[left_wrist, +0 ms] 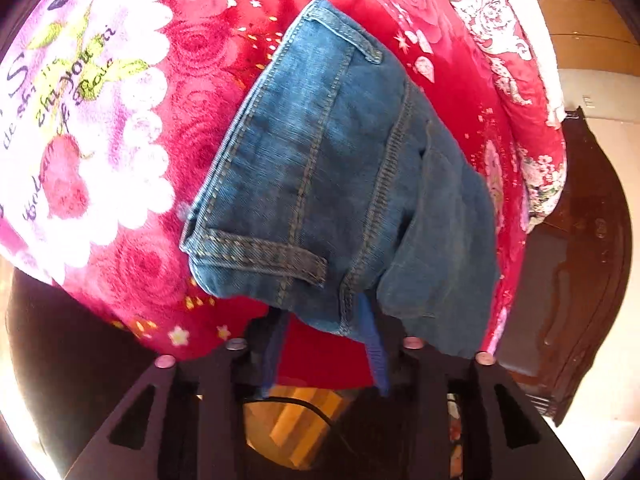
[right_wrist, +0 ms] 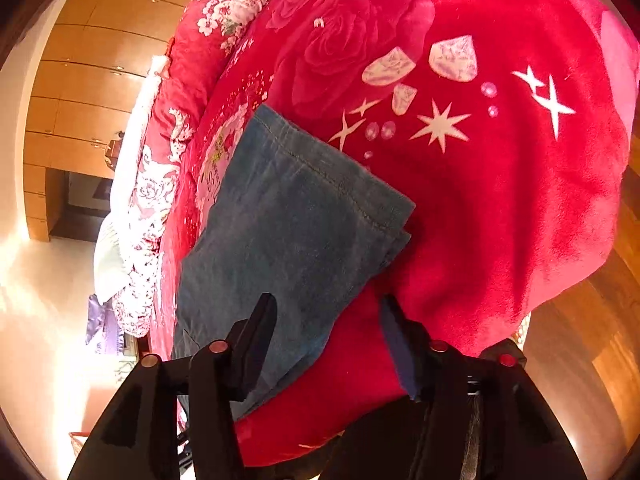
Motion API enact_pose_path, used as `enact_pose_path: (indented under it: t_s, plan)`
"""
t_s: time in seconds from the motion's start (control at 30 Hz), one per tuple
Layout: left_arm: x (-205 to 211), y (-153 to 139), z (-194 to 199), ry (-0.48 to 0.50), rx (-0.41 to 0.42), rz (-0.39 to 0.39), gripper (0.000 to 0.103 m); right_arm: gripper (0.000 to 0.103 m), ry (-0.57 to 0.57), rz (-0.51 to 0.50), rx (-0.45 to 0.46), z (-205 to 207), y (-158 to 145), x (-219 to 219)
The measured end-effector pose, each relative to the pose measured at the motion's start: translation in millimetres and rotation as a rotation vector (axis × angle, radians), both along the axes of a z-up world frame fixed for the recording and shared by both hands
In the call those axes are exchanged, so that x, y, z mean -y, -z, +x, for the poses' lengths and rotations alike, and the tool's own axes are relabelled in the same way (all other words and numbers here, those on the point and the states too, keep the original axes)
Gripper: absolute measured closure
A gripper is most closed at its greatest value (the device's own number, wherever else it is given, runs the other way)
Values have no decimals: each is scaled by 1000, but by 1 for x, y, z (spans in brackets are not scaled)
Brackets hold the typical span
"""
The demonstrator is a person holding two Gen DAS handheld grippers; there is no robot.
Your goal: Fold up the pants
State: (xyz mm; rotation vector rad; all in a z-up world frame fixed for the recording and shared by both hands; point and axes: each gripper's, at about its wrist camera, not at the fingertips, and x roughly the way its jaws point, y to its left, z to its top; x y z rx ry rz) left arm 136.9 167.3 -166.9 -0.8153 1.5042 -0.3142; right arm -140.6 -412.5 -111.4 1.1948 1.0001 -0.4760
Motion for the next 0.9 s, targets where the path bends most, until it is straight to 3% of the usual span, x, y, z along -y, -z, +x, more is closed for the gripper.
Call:
enact_pose_path:
  t_s: [0.07, 0.13, 0.17, 0.2, 0.23, 0.27, 0.3, 0.37, 0.43, 0.5, 0.57, 0.6, 0.63, 0.7, 0.73, 0.83, 0.9]
  plan:
    - [-3, 2, -2, -9, 18, -11, 32, 39, 36, -17, 19, -3, -1, 5]
    - [-2, 14, 2, -27, 7, 3, 33, 39, 62, -13, 27, -4, 4, 8]
    - [-1, 24, 5, -44, -23, -10, 35, 39, 75, -10, 38, -3, 8, 9]
    - [0, 33, 7, -64, -57, -14, 52, 39, 79, -13, 36, -1, 11, 10]
    - [1, 35, 9, -85, -92, -14, 62, 40, 83, -18, 42, 2, 12, 11]
    - [-2, 32, 9, -96, -98, -33, 68, 55, 85, -29, 53, 3, 9, 12]
    - [-1, 25, 7, -92, -84, -19, 70, 97, 78, -39, 85, 5, 2, 15]
    - [3, 21, 8, -54, -54, 44, 72, 95, 22, -112, 159, 15, -25, 15]
    - [6, 28, 9, -43, -69, 71, 71, 95, -48, -172, 136, 28, -36, 12]
    - [5, 37, 8, -78, -119, 42, 71, 87, -49, -152, 42, 30, -17, 16]
    - [11, 29, 10, -50, -134, 55, 70, 85, -20, -98, -55, 24, 10, 19]
    - [12, 24, 8, -20, -136, 69, 70, 82, 21, -71, -19, 16, 11, 20]
    - [14, 18, 5, 12, -133, 74, 69, 78, 65, -53, 25, 8, 8, 20]
    - [24, 2, -4, 138, -108, 42, 69, 48, 105, -60, 68, -7, -1, 20]
    - [35, -7, -8, 209, -86, 12, 69, 44, 122, -49, 88, -13, -3, 20]
    - [76, -44, -14, 399, 26, -1, 66, 44, 157, -22, 141, -25, -2, 21]
    - [112, -68, -5, 494, 120, 18, 52, 44, 173, -26, 186, -28, -1, 24]
